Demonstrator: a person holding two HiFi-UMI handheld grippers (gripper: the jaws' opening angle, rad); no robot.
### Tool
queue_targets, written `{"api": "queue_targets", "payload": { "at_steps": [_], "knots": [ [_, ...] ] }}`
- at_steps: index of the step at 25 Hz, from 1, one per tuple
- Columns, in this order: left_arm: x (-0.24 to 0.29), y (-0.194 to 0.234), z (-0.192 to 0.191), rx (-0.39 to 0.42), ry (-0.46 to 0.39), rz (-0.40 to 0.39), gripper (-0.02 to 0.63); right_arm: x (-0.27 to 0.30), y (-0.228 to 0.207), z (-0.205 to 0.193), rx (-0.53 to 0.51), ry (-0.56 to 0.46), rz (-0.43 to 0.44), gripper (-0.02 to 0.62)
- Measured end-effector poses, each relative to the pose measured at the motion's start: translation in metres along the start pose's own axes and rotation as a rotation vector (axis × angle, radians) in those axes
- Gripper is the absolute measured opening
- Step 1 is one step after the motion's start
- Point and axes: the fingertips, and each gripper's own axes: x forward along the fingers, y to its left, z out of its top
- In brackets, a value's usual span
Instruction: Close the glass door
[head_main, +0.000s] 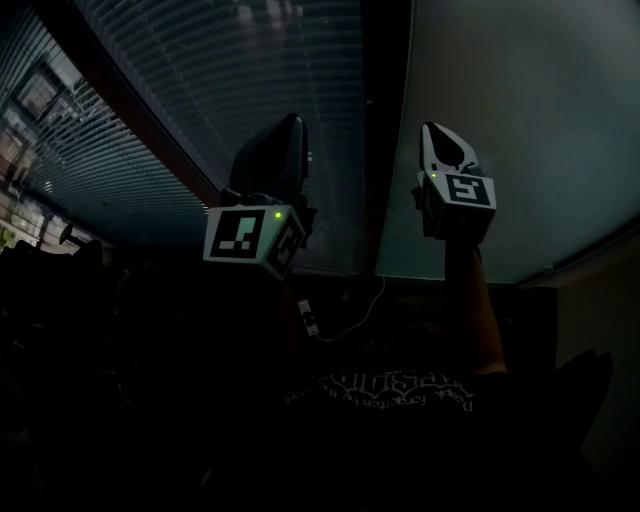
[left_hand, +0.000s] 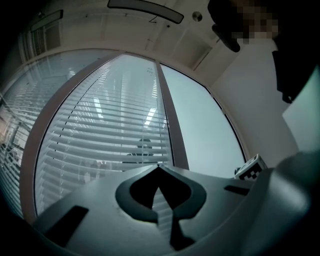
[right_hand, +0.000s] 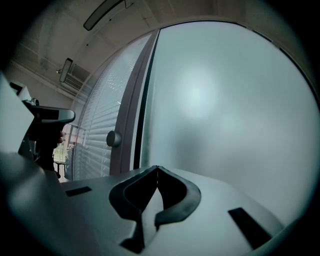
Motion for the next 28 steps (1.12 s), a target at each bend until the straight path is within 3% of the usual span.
{"api": "queue_targets", "payload": {
  "at_steps": [8, 28],
  "knots": [
    [-0.005, -0.015, 0.007, 0.004, -0.007, -0.017, -0.005, -0.030, -0.002, 0.028, -0.004, -0.076, -0.010, 0.003],
    [-0.027, -0.026, 0.014, -0.008, -0.013, -0.037, -0.005, -0.079, 0.002, 0.053, -0.004, -0.100, -0.055, 0.002]
  ]
}}
